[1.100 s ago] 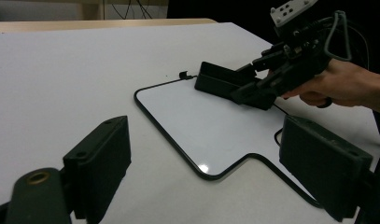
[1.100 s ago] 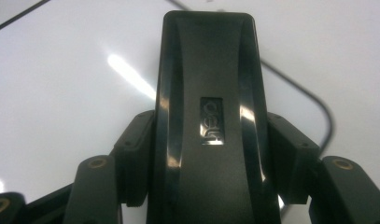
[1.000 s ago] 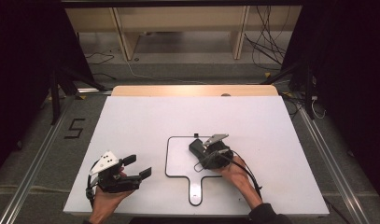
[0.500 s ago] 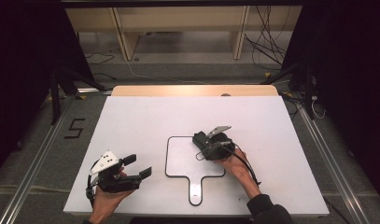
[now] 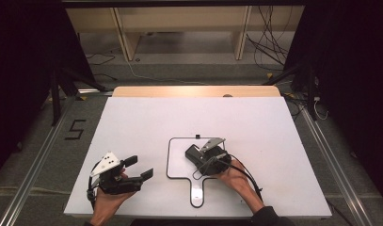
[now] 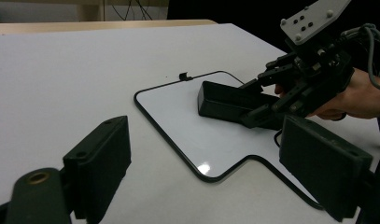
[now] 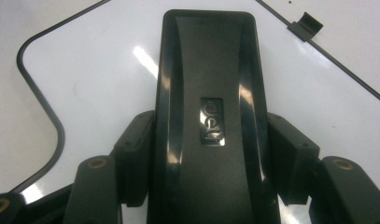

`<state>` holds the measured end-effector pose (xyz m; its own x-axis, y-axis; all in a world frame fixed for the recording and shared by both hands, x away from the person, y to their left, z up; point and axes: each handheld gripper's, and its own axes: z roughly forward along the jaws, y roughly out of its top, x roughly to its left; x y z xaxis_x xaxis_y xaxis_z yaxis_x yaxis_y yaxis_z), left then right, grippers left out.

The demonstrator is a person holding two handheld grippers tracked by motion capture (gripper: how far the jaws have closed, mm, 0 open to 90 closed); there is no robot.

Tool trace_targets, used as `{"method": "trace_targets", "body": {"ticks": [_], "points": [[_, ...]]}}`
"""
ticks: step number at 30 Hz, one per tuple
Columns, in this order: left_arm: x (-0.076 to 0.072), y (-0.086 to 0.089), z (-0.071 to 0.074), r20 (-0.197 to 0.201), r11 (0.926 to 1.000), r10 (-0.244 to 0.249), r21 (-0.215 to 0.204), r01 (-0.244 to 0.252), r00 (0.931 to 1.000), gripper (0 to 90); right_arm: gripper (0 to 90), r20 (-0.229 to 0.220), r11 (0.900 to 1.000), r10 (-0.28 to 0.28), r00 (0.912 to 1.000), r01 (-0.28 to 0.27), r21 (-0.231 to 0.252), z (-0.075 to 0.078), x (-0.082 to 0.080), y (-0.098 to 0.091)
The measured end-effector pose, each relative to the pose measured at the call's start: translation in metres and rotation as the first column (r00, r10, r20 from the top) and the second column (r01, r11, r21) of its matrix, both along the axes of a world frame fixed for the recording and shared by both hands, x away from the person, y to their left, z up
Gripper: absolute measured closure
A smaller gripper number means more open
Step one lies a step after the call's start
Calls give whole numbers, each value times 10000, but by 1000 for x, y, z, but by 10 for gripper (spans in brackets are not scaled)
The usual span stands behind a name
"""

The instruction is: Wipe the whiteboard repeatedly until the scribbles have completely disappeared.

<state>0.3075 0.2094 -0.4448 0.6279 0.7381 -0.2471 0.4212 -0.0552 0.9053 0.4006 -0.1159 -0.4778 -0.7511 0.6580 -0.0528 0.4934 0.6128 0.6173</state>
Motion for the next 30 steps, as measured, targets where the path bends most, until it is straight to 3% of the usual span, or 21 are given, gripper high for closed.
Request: {"method": "trace_targets", "body": {"ticks": [2,5,8,12,17,19,22,26,30], "points": [[0,1,0,16,10000,14,-38,-14,10000,158,409,-26,9984,-574,9983,574,-5,0,9,-8],[0,2,0,-6,10000,6,-32,-6,10000,158,409,3,9886,-1502,9887,1502,71,0,26,-30],[0,2,0,19,10000,-8,-23,8,10000,158,409,-61,9813,-1926,9813,1926,56,1,34,-43],[0,1,0,-5,10000,-18,-16,18,10000,158,409,-37,9842,-1768,9842,1767,-145,2,26,-38],[0,1,0,-12,10000,-26,23,26,10000,158,409,-165,9976,-683,9975,681,-86,2,-8,-27],[0,0,0,11,10000,-6,17,6,10000,158,409,-134,9988,-471,9988,470,-106,1,-12,-25],[-1,-1,0,14,10000,-40,57,40,10000,158,409,105,9947,-1007,9949,1009,-181,1,1,-30],[0,0,0,-28,10000,-3,-32,3,10000,158,409,-38,9738,-2274,9738,2274,68,1,35,-50],[0,1,0,-11,10000,-17,-11,17,10000,158,409,48,9713,-2374,9714,2374,-165,2,42,-49]]}}
